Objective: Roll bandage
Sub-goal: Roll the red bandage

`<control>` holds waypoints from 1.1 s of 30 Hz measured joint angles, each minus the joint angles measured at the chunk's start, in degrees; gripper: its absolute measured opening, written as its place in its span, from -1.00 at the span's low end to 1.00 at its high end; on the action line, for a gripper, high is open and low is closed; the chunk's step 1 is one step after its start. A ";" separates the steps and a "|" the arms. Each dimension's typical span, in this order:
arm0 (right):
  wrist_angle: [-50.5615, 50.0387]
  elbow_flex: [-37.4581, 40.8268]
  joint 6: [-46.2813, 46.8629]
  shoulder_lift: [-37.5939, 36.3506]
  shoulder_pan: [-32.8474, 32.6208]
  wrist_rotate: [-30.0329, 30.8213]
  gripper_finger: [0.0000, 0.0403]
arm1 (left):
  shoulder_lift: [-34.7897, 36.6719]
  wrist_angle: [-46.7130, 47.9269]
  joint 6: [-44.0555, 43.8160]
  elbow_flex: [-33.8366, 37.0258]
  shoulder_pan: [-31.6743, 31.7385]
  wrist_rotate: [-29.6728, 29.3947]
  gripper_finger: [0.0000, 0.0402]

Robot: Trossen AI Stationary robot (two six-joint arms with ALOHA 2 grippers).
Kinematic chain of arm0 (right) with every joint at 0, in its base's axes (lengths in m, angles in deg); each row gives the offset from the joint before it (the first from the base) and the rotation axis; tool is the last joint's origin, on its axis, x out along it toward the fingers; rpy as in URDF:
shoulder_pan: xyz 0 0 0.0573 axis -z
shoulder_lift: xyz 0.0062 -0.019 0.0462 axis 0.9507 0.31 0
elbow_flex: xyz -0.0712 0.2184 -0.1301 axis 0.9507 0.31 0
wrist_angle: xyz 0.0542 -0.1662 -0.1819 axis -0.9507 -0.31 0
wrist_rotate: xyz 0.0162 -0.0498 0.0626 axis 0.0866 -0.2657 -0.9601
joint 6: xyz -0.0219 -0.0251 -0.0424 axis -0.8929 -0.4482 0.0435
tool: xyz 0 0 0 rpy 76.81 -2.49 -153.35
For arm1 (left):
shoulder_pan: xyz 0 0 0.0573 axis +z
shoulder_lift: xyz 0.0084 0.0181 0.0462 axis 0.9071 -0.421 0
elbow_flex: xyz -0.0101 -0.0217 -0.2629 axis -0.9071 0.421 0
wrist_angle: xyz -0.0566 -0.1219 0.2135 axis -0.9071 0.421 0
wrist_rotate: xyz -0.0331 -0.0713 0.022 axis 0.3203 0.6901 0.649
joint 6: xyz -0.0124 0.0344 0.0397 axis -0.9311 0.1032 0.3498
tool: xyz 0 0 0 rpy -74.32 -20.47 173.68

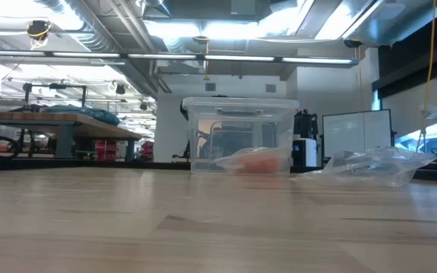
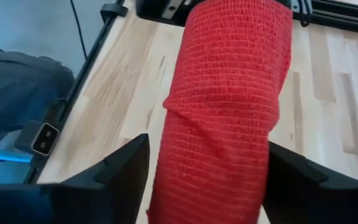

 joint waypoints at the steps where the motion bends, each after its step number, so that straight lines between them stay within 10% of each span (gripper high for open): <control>1: 0.03 0.00 -0.01 0.00 0.06 -0.29 0.26 | 0.00 -0.23 0.84 0.00 0.01 0.07 -0.98; 22: 0.71 0.00 4.78 1.14 3.32 -6.70 -0.37 | 0.07 -0.89 14.94 -0.02 0.04 -0.70 -0.98; 33: -16.70 -10.79 4.98 0.90 3.55 -6.83 0.50 | 0.07 -0.09 5.33 -0.11 0.15 -1.37 -0.98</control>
